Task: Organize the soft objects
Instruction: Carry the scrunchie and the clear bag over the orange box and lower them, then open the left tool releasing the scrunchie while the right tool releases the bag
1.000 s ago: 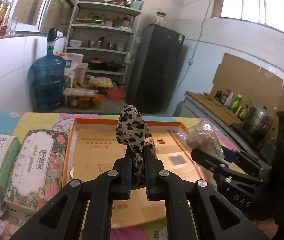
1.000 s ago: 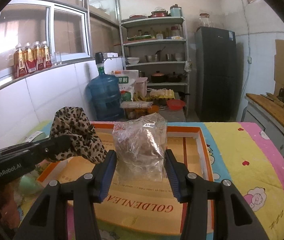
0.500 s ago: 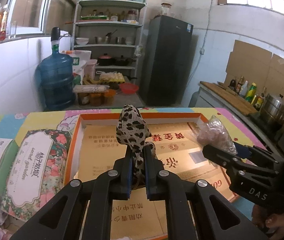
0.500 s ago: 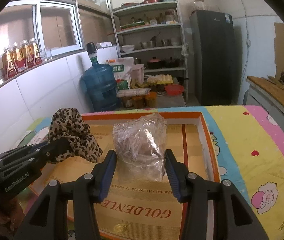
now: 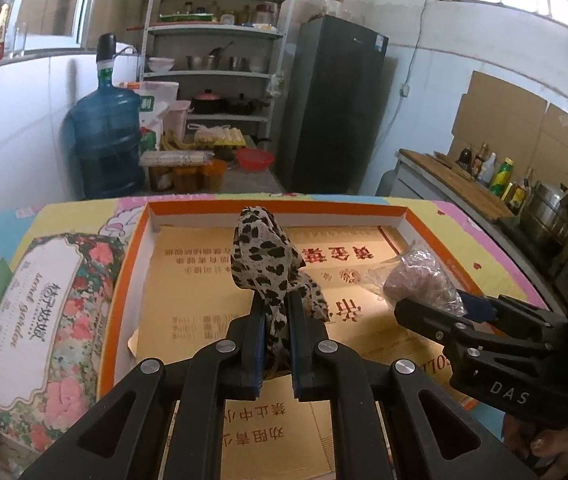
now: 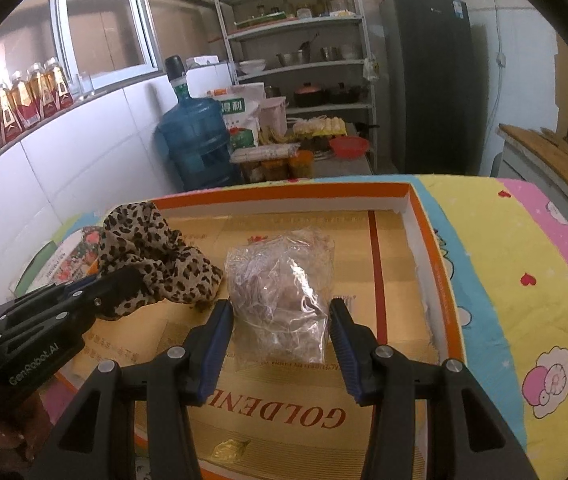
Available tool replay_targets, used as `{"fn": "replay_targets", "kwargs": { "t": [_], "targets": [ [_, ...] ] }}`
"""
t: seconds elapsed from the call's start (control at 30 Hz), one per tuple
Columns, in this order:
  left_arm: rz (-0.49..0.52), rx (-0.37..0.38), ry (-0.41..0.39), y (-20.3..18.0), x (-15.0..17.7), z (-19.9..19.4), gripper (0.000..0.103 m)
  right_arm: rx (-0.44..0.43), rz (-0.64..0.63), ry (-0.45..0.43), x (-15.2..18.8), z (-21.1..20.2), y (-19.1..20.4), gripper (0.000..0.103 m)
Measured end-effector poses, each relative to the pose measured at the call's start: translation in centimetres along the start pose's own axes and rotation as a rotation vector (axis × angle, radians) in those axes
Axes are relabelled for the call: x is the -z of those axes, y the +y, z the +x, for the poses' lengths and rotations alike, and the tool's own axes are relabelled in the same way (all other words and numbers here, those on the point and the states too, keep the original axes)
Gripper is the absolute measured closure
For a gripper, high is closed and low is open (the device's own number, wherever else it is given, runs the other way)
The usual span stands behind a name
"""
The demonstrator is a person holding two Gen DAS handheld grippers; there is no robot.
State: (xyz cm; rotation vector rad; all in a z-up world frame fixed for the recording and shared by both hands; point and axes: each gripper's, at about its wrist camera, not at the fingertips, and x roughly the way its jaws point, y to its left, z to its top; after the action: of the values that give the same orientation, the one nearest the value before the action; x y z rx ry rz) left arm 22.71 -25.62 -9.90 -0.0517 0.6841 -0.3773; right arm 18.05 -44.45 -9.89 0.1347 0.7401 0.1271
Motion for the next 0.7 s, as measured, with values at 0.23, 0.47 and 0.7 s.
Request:
{"fn": "replay_targets", "kwargs": {
  "t": [0.23, 0.47, 0.7],
  "targets": [
    [0.0, 0.003, 0.028, 0.18, 0.22, 0.7, 0.089, -0.012, 0.006, 0.032, 0.15, 0.69, -0.04, 0.052],
    [-0.022, 0.005, 0.032, 0.51, 0.1, 0.96, 0.074, -0.014, 0.008, 0.034, 0.05, 0.85, 0.0, 0.051],
    [-0.008, -0.015, 0.024, 0.27, 0.3, 0.72, 0.052, -0.015, 0.009, 0.029, -0.03, 0.76, -0.05, 0.044]
  ]
}}
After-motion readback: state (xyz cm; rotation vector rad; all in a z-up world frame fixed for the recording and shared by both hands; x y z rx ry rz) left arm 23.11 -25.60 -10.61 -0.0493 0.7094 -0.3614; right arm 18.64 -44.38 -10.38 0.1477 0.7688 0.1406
